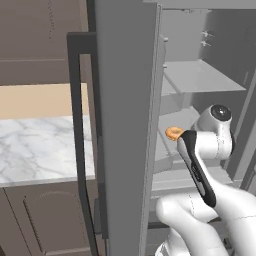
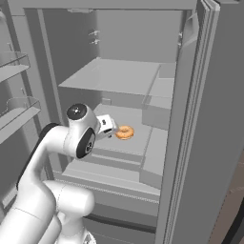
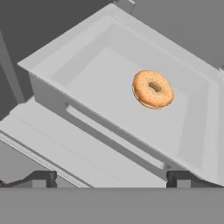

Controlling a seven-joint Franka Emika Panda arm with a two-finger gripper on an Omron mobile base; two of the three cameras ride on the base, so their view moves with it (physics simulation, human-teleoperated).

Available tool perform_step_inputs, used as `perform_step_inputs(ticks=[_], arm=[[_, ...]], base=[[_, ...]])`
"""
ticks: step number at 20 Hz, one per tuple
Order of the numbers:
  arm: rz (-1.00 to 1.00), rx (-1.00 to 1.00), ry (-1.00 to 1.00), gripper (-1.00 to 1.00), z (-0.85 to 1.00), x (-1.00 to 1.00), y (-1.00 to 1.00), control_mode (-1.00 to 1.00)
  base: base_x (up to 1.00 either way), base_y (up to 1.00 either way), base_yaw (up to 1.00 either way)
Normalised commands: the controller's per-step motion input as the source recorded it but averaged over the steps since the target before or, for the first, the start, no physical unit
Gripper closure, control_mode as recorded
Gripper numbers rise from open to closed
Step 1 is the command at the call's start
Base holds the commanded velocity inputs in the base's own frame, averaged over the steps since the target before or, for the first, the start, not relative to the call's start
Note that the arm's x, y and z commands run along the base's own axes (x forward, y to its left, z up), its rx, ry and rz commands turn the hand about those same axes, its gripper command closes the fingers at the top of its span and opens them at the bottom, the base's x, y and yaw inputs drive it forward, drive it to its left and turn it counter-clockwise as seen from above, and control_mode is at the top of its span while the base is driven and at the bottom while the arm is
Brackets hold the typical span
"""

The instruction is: Take the cake and donut from the fridge and place them on the empty tray on the dining counter.

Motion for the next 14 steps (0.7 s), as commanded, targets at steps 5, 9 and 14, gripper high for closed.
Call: perform_step_inputs(ticks=[5, 9, 14], arm=[[0.00, 0.00, 0.03, -1.00, -0.04, 0.44, 0.00, -1.00], [0.00, 0.00, 0.00, -1.00, -0.06, 0.50, 0.00, -1.00], [0.00, 0.00, 0.00, -1.00, -0.16, 0.36, 0.00, -1.00]], base=[[0.00, 0.00, 0.00], [0.00, 0.00, 0.00], [0.00, 0.00, 0.00]])
